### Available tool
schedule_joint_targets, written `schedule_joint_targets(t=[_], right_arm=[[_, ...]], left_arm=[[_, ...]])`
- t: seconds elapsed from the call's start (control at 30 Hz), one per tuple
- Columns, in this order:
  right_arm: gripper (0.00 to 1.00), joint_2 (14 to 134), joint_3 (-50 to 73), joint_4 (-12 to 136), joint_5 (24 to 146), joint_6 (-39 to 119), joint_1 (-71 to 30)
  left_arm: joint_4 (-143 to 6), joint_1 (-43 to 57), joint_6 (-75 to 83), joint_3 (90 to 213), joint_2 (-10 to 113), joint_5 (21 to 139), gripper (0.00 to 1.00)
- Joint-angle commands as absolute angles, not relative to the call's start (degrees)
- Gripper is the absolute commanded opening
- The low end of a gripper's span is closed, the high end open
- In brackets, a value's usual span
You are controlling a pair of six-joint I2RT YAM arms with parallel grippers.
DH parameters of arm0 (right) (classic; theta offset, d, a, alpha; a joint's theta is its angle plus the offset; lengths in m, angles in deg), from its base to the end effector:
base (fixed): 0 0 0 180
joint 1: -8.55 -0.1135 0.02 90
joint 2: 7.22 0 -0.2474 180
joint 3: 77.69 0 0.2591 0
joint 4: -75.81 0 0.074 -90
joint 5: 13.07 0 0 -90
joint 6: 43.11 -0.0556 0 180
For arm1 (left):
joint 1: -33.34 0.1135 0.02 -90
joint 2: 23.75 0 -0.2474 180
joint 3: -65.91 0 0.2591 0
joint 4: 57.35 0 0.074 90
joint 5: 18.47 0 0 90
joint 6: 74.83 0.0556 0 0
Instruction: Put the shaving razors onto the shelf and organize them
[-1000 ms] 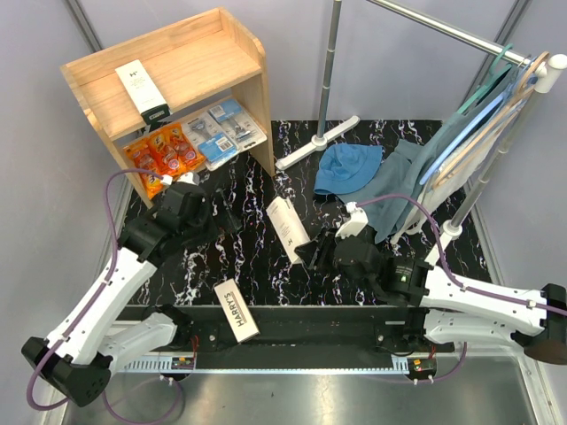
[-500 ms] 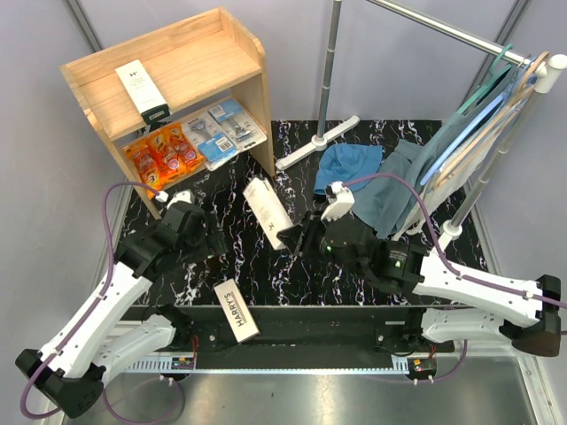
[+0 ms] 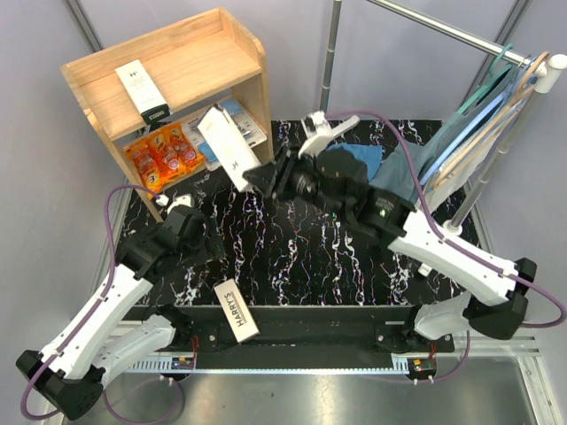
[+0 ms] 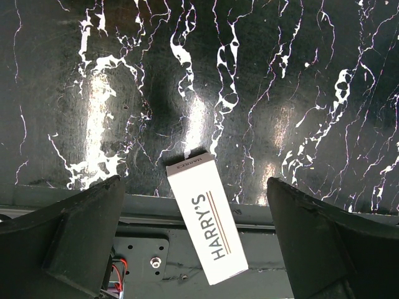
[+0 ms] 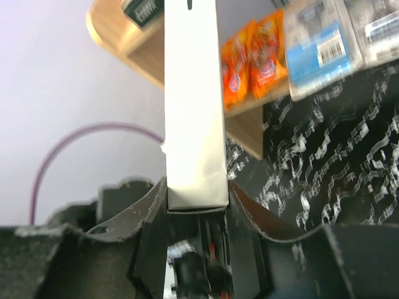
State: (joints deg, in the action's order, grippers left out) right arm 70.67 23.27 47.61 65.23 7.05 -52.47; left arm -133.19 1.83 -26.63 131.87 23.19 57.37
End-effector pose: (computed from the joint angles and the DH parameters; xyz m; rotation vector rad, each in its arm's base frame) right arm 0.1719 0.2871 0.4454 -0.1639 1.7872 1.1426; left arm 0.1487 -0.0752 0.2716 -0.3198 2.5087 -0.1977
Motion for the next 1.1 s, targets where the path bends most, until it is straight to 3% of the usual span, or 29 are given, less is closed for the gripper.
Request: schedule_joint_targets(t=[0.0,0.53,0.83,1.07], right_arm=[[0.00,75.8,33.8,52.8,75.4,8.0,-47.8],[0.00,99.8,60.8,56.5,92.5,-2.8,-36.1],[0.01,117.3,85.9,52.7,101.4,-12.3,-31.5],[0.01,121.5,89.9,52.3,101.4,-15.4,-31.4]], left_arm=[[-130.9,1.6,-25.9,131.5,23.0,56.9,0.99],[-128.2,1.6,-26.8,128.6,21.6,61.1,0.99],[-127.5,1.3,-27.4,126.4,20.5,62.5,0.99],[-127.4,1.1,-27.5,125.7,20.1,62.9,0.99]])
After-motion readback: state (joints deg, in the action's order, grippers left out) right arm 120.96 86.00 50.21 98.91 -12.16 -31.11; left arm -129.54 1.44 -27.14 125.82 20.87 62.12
